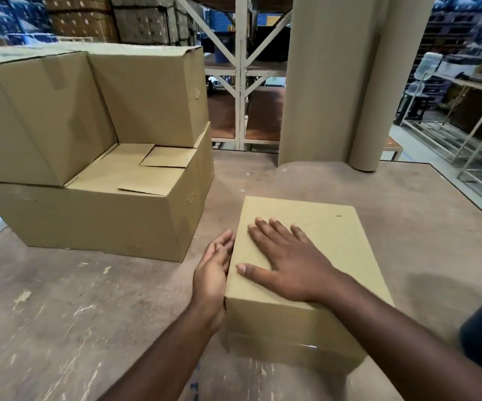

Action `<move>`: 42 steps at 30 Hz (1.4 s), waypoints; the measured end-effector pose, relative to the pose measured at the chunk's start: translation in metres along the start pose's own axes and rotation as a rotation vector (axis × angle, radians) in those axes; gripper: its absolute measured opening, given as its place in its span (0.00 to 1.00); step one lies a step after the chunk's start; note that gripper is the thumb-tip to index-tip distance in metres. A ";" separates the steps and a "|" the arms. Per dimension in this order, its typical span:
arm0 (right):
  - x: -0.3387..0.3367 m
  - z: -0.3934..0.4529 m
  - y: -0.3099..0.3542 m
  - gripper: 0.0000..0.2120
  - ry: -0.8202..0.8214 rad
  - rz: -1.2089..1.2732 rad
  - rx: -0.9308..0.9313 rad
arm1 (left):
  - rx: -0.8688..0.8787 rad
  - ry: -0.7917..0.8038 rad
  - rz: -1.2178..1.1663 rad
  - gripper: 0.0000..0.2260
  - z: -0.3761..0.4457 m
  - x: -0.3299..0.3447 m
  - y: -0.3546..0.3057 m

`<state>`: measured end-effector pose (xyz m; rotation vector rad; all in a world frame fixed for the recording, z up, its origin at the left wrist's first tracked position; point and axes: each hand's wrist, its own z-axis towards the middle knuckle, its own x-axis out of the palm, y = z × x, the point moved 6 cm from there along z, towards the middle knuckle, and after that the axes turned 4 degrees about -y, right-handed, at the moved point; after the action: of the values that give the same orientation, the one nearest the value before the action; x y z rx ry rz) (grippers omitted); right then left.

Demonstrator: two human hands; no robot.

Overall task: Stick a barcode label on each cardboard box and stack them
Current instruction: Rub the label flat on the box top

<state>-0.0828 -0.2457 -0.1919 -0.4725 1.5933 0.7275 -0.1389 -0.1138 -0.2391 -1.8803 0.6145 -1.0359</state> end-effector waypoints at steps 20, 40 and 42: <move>-0.047 0.001 -0.150 0.37 0.017 -0.217 0.550 | 0.012 0.287 0.226 0.26 -0.008 -0.007 0.021; -0.002 -0.056 -0.008 0.36 0.022 -0.006 -0.052 | 0.002 0.302 0.121 0.30 -0.005 -0.003 0.028; -0.003 -0.066 -0.019 0.33 0.011 0.007 -0.050 | -0.011 0.311 0.120 0.29 -0.004 -0.004 0.028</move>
<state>-0.1178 -0.3050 -0.1901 -0.5085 1.5904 0.7729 -0.1444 -0.1268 -0.2641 -1.6813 0.9029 -1.2577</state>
